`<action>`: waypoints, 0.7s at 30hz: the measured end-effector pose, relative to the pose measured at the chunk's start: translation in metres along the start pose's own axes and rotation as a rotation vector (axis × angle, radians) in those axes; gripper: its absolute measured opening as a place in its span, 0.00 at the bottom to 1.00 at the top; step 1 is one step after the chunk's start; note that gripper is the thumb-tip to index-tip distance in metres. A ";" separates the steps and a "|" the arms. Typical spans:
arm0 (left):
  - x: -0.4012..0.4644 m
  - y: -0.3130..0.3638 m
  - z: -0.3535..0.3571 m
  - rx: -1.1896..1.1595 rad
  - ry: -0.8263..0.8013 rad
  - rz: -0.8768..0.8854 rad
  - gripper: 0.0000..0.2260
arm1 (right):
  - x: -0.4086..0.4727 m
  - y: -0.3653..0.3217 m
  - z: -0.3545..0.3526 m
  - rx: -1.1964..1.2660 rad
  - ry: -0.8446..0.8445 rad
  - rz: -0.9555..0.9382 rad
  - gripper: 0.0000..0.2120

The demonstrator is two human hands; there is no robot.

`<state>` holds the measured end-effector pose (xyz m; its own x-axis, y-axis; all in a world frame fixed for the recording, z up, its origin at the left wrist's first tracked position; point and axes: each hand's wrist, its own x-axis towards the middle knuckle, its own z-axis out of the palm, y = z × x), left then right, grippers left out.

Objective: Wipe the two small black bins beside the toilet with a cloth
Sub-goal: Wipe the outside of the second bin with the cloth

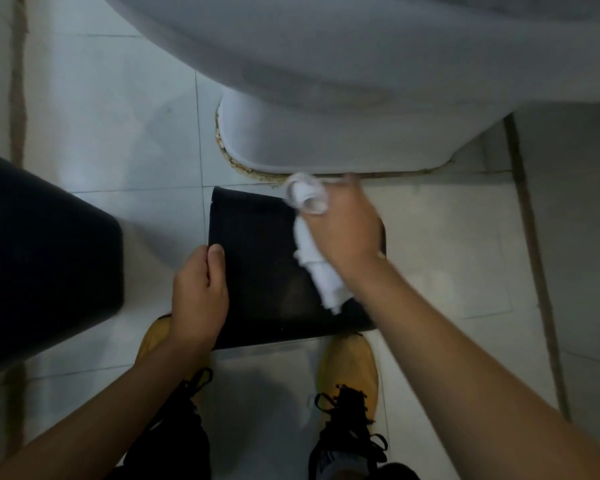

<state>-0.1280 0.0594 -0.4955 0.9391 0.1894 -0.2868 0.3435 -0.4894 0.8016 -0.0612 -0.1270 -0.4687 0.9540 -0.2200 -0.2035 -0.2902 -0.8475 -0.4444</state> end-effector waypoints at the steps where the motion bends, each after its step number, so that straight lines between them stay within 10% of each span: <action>1: 0.000 -0.001 0.000 0.009 0.007 0.005 0.19 | -0.009 -0.020 0.009 0.071 -0.035 -0.114 0.11; 5: -0.002 -0.006 -0.001 0.015 0.056 -0.007 0.19 | -0.014 -0.049 0.020 0.120 -0.102 -0.305 0.17; 11: -0.004 -0.003 -0.002 -0.032 0.017 -0.053 0.19 | 0.048 0.050 -0.021 -0.042 -0.082 0.386 0.20; 21: -0.004 -0.011 0.000 0.001 0.073 -0.047 0.16 | -0.019 -0.092 0.036 -0.003 -0.200 -0.395 0.23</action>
<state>-0.1361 0.0640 -0.5034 0.9188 0.2732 -0.2850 0.3869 -0.4792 0.7879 -0.0552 -0.0269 -0.4556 0.9584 0.2188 -0.1836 0.0943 -0.8493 -0.5194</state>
